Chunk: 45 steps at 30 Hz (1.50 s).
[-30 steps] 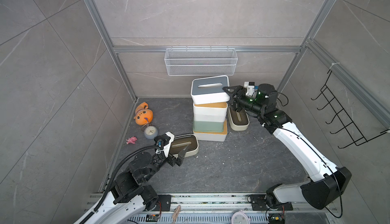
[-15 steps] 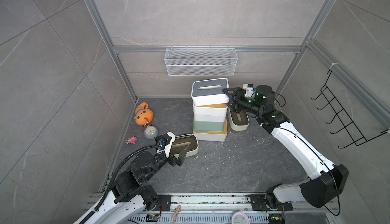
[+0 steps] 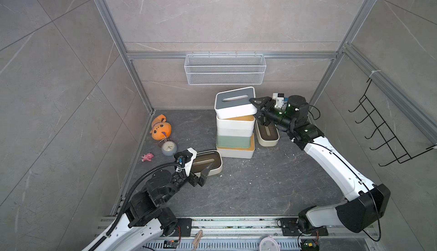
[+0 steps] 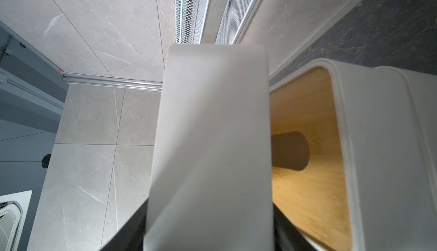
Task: Stack the tissue boxes
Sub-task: Place the tissue box at the tissue box.
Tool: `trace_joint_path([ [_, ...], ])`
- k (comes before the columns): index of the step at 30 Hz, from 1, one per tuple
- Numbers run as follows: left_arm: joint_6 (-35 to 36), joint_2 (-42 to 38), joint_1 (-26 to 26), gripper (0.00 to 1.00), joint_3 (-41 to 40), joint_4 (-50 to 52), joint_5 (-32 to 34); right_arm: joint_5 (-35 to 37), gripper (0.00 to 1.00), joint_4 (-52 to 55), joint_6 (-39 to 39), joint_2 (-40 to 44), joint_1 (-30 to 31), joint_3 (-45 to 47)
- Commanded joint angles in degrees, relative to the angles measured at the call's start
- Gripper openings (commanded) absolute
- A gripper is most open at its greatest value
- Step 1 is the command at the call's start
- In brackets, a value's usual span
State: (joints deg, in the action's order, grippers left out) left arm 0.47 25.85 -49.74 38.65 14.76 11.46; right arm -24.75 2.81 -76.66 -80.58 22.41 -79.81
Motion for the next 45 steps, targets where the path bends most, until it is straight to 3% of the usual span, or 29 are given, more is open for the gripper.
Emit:
trace_joint_path([
  [1,-0.12,0.32,0.10,1.00,1.16,-1.86,-0.66,-0.62,0.73,-3.47,0.09,0.64,-0.22,0.73],
  [7,-0.12,0.42,0.09,1.00,1.17,-1.78,-0.96,-0.52,0.89,-2.02,1.40,0.90,-0.19,0.61],
  [12,-0.17,0.52,0.08,1.00,1.17,-1.77,-0.97,0.02,0.93,2.44,4.80,0.91,-0.22,-1.36],
  [45,0.14,-0.01,0.01,1.00,1.25,-1.61,-1.06,3.04,0.94,20.17,20.98,-0.41,-0.22,-9.31],
])
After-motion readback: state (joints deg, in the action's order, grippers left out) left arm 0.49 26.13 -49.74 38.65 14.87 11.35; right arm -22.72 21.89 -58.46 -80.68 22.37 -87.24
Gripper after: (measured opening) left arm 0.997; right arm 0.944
